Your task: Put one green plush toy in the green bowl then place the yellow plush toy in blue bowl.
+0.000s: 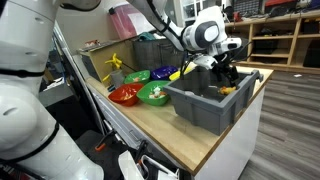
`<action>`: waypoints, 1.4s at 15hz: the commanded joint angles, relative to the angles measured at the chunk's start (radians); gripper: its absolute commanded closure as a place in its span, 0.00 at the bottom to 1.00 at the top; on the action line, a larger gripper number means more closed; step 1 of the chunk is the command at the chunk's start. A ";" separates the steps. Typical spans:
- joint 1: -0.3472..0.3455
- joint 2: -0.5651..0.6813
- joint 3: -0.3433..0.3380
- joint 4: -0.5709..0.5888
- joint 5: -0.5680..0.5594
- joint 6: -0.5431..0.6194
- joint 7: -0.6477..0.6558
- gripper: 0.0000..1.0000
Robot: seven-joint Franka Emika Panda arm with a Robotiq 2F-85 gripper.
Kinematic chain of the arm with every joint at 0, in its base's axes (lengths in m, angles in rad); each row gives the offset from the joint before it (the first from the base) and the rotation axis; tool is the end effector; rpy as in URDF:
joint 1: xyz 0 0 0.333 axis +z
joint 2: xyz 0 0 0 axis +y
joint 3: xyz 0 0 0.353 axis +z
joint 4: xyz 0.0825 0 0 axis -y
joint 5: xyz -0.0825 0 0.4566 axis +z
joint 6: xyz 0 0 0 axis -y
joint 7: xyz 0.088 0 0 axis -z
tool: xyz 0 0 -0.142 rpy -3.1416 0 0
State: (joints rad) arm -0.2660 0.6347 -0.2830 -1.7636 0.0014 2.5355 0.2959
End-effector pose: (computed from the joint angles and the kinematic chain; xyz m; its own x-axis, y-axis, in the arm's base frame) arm 0.6517 -0.3826 0.1761 0.7051 -0.6818 0.1952 -0.7066 -0.6986 0.1126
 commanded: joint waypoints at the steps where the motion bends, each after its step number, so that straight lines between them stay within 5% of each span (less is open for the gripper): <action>1: 0.004 0.048 0.000 0.043 -0.001 0.014 -0.026 0.00; 6: 0.001 0.100 -0.005 0.066 -0.009 0.028 -0.051 0.00; 7: -0.004 0.108 0.000 0.069 -0.012 0.031 -0.075 0.25; 9: -0.006 0.118 0.002 0.071 -0.015 0.043 -0.105 0.32; 17: -0.012 0.111 0.018 0.063 -0.011 0.065 -0.193 0.94; 21: -0.005 0.093 0.011 0.061 -0.020 0.054 -0.206 0.98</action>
State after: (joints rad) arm -0.2668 0.7515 -0.2760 -1.7009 -0.0027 2.5915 0.1132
